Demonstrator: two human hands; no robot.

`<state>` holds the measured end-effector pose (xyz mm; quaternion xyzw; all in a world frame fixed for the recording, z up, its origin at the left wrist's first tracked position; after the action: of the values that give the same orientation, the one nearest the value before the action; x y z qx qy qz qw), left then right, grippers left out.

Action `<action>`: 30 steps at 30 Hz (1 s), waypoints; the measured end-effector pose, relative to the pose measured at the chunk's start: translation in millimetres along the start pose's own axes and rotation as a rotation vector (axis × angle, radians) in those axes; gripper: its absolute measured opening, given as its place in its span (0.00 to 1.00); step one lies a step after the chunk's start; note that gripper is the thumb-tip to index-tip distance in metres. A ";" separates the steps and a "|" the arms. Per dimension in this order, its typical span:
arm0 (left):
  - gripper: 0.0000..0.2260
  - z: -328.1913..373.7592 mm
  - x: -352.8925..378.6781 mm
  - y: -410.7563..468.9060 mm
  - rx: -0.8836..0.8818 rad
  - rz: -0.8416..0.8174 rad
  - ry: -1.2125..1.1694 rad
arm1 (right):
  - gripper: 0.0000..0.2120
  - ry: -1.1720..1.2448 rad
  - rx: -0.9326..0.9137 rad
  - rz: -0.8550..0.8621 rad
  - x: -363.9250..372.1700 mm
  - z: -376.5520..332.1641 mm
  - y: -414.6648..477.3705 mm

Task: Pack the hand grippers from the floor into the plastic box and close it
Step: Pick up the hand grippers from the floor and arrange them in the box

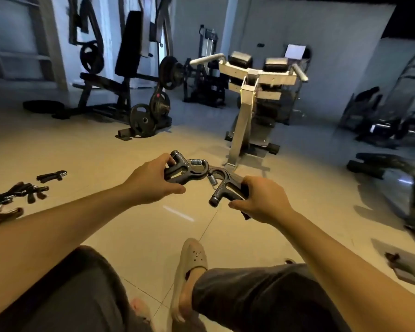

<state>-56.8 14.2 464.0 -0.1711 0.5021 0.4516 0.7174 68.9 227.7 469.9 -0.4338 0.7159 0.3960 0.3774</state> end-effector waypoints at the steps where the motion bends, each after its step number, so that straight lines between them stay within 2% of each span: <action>1: 0.25 13.9 7.2 -2.3 0.019 -0.010 -0.010 | 0.19 -0.013 0.011 -0.019 -7.7 8.7 -10.5; 9: 0.24 108.2 67.4 -12.6 0.166 -0.108 -0.061 | 0.17 -0.130 0.144 -0.120 -56.9 82.1 -75.1; 14: 0.26 143.2 115.8 -16.0 0.179 -0.179 -0.091 | 0.20 -0.170 0.254 -0.137 -71.0 138.8 -108.6; 24: 0.26 226.4 200.5 -2.0 0.254 -0.299 0.050 | 0.22 -0.153 0.384 -0.174 -56.4 261.8 -133.5; 30: 0.27 246.5 232.9 17.4 0.309 -0.307 0.173 | 0.22 -0.204 0.426 -0.288 -35.4 321.9 -112.4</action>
<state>88.9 306.7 371.6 -0.1718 0.5928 0.2388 0.7497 247.6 492.2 345.0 -0.3998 0.6723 0.2203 0.5827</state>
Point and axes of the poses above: each hand's wrist, its own y-axis towards the middle knuckle, its own x-axis out of the palm, z = x × y, the point moved 10 cm from there along y, towards the middle knuckle, and after that the axes turned 14 degrees about y, right-handed, at the moved point
